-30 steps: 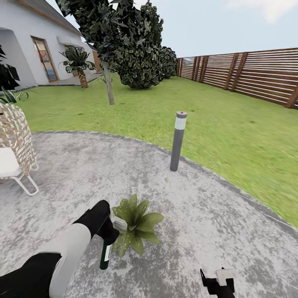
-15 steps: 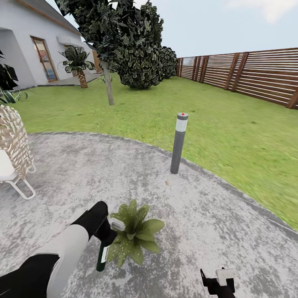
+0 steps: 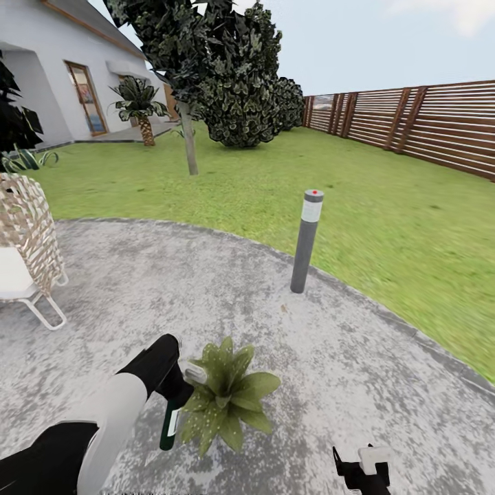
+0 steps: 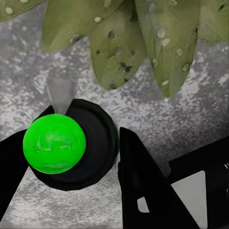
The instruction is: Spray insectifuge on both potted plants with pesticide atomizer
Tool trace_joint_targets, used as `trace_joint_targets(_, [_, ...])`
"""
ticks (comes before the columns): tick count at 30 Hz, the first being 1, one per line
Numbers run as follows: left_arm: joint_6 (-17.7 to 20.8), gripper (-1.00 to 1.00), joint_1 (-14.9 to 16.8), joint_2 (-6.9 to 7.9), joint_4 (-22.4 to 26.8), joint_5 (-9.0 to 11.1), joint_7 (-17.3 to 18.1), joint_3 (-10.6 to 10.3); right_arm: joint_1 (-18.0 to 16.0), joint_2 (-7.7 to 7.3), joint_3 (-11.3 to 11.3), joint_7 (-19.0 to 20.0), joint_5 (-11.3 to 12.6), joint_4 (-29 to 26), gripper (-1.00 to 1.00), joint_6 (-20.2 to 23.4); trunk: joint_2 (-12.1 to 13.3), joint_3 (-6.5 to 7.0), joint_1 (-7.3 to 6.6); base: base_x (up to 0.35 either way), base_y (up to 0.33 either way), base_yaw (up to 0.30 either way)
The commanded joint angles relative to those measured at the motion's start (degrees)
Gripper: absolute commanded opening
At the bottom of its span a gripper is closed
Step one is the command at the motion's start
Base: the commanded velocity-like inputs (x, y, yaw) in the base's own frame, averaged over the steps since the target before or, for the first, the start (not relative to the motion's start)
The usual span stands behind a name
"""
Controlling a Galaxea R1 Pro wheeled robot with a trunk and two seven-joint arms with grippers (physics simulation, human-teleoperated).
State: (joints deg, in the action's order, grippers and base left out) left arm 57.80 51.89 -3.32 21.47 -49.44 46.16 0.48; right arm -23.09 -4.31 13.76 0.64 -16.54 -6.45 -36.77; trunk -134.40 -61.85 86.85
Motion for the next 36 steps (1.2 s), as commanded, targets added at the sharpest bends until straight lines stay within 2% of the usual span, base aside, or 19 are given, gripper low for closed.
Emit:
trace_joint_targets(1, [0.13,-1.00,-0.03,-0.01,0.07,-0.63,0.52,0.05,-0.02,0.00,0.48,0.07,-0.51,0.03,1.00,-0.21,-0.02,-0.05,-0.01,0.002,0.000,0.272])
trace_joint_targets(7, [0.11,-1.00,-0.12,-0.13,0.07,-0.61,0.49,0.05,-0.02,0.00,0.48,0.07,-0.51,0.03,1.00,-0.20,-0.02,-0.05,-0.01,0.001,-0.026,0.141])
trace_joint_targets(20, [0.11,-1.00,-0.07,-0.22,0.07,-0.64,0.51,0.11,-0.02,0.00,0.48,0.07,-0.51,0.05,1.00,-0.21,-0.02,-0.05,-0.01,-0.060,-0.259,0.025])
trace_joint_targets(36, [0.11,-1.00,-0.06,-0.29,0.07,-0.57,0.51,-0.04,-0.02,0.00,0.48,0.07,-0.51,0.05,1.00,-0.19,-0.02,-0.05,-0.01,-0.061,-0.267,0.269])
